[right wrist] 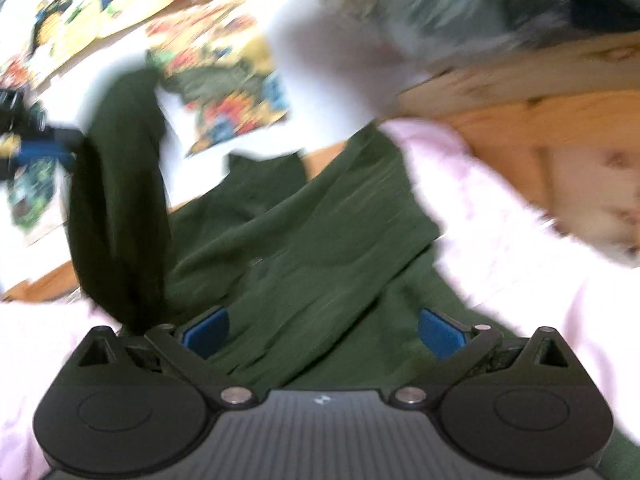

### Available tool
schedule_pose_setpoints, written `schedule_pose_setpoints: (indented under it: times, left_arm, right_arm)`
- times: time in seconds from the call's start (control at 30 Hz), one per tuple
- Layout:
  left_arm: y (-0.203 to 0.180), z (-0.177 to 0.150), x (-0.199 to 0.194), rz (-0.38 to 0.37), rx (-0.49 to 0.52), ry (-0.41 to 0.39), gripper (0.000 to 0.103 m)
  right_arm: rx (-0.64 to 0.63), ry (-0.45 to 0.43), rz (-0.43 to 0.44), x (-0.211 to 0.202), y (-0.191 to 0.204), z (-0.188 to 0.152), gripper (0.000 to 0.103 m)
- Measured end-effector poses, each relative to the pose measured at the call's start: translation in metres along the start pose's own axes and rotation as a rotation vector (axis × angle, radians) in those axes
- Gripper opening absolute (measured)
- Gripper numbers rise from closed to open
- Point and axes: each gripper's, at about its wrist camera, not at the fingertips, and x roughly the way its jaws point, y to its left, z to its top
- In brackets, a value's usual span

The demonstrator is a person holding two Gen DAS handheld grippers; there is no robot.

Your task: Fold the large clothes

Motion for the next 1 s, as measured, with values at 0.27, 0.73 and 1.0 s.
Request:
schedule_pose_setpoints:
  times: [0.27, 0.73, 1.0]
  left_arm:
    - [-0.013, -0.063, 0.027, -0.125, 0.058, 0.275, 0.068]
    - [0.118, -0.006, 0.116, 0.395, 0.221, 0.405, 0.075]
    - [0.176, -0.007, 0.215, 0.406, -0.035, 0.374, 0.07]
  right_arm:
    - [0.097, -0.091, -0.085, -0.006, -0.024, 0.004, 0.103]
    - [-0.081, 0.052, -0.016, 0.045, 0.015, -0.031, 0.089]
    - [-0.163, 0.076, -0.002, 0.056, 0.025, -0.043, 0.086]
